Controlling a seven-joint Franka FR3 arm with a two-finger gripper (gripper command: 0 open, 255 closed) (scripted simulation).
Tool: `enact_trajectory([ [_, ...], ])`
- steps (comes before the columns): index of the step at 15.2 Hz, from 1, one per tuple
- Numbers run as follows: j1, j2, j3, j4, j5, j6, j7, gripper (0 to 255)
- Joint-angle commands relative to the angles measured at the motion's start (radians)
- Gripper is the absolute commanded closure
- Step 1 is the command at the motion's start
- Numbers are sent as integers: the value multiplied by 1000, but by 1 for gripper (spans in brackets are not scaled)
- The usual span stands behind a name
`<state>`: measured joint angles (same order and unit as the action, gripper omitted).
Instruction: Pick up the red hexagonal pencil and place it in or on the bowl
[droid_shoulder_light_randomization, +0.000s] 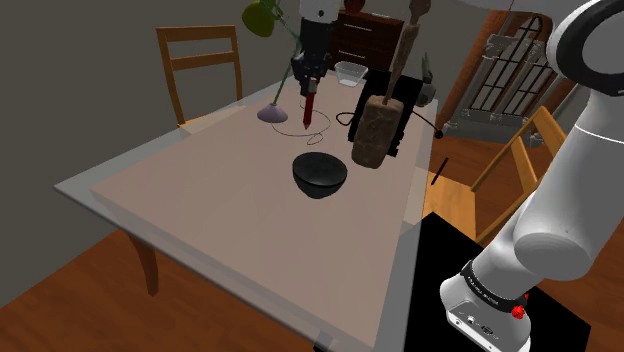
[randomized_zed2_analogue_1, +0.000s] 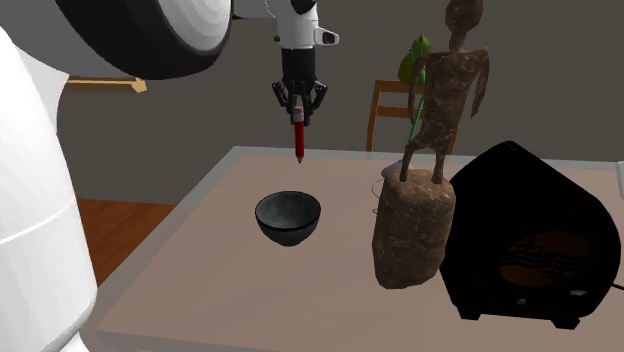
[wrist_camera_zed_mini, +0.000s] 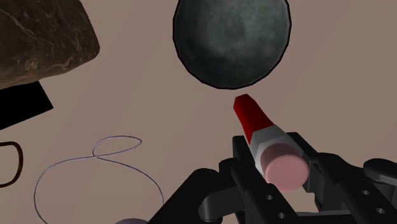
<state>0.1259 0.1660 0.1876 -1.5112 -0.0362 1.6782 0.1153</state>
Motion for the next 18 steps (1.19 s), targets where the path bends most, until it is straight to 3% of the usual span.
enact_trajectory([
  [1,-5,-91,2,-96,17,6,-2,255],
  [5,-10,-252,-2,-247,47,-1,-15,255],
  [18,-8,-257,-2,-427,48,174,-15,255],
])
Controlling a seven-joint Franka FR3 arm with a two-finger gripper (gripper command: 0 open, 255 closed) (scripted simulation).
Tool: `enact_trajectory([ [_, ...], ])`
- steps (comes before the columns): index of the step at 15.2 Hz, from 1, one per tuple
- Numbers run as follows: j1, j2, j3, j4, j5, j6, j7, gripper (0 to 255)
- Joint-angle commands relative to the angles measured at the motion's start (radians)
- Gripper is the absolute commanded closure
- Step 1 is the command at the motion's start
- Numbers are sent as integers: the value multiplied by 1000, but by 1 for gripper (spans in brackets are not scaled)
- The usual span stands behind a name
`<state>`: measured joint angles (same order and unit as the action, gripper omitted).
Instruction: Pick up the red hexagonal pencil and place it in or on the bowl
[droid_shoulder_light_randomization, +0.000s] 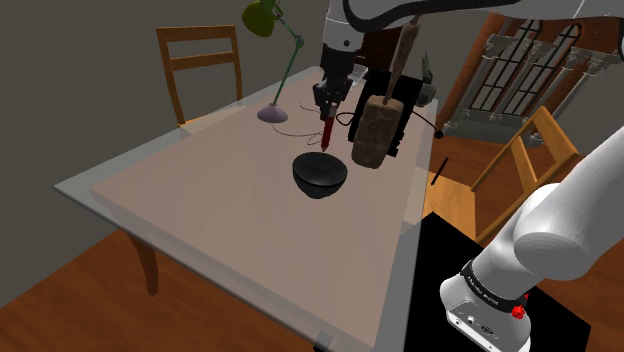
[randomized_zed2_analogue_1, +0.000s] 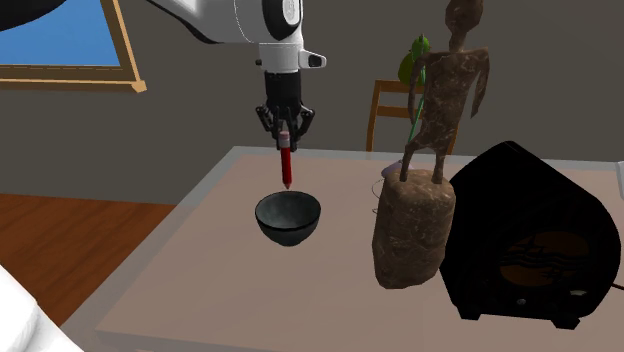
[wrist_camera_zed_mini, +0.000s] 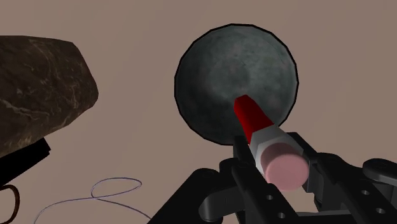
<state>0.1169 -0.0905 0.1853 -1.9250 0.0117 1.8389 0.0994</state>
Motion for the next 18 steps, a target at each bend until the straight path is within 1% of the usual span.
enact_trajectory([
  [1,1,1,1,-25,0,27,1,255],
  [9,1,19,2,-116,-3,135,4,255],
  [17,1,19,2,-116,-3,135,4,255],
  [18,1,19,2,-116,-3,135,4,0],
])
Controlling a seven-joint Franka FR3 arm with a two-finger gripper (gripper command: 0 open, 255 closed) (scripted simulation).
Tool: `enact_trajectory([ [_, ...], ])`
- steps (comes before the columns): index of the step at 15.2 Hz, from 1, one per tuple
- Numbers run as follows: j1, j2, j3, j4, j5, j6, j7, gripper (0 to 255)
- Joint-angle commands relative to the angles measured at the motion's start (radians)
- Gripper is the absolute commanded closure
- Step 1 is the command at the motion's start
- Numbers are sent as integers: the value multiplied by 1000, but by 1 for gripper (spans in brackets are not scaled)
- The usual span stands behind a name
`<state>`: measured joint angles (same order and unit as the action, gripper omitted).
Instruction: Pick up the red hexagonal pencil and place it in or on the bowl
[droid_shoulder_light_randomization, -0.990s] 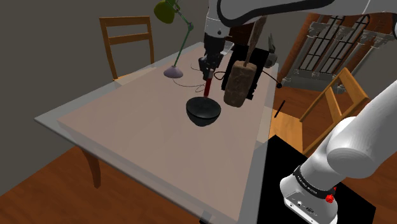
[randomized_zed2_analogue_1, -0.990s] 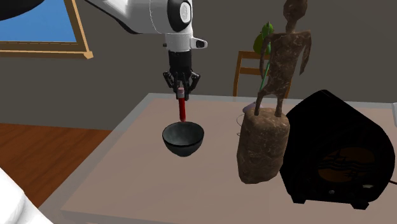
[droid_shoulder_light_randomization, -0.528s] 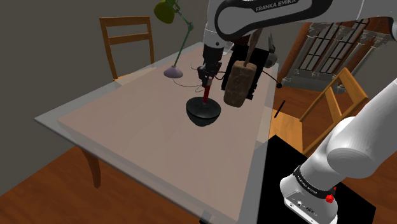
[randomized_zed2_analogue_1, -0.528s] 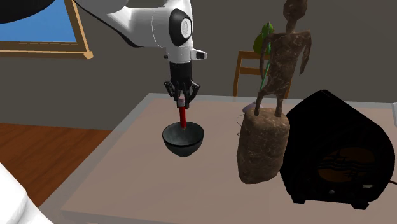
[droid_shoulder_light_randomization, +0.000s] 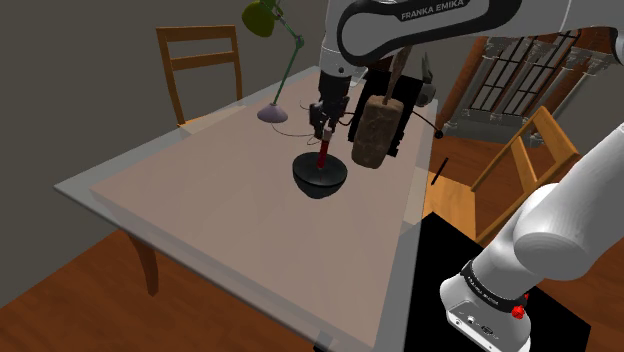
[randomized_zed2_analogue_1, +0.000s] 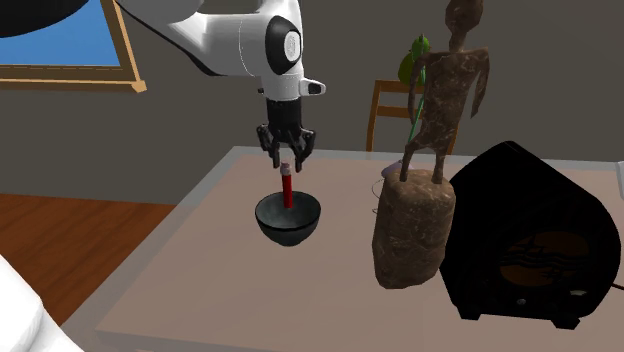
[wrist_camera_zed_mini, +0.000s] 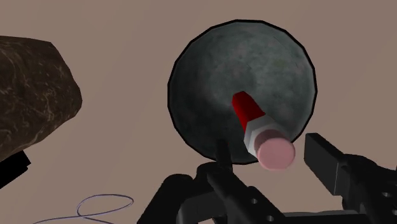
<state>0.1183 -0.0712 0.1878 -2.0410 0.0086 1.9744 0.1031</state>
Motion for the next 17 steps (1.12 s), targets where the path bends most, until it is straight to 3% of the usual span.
enact_trajectory([
  [1,0,0,0,0,0,0,0,0],
  [5,0,0,0,0,0,0,0,0],
  [9,-1,-20,-2,106,3,-125,-3,0],
  [17,-1,-20,-2,106,3,-125,-3,0],
])
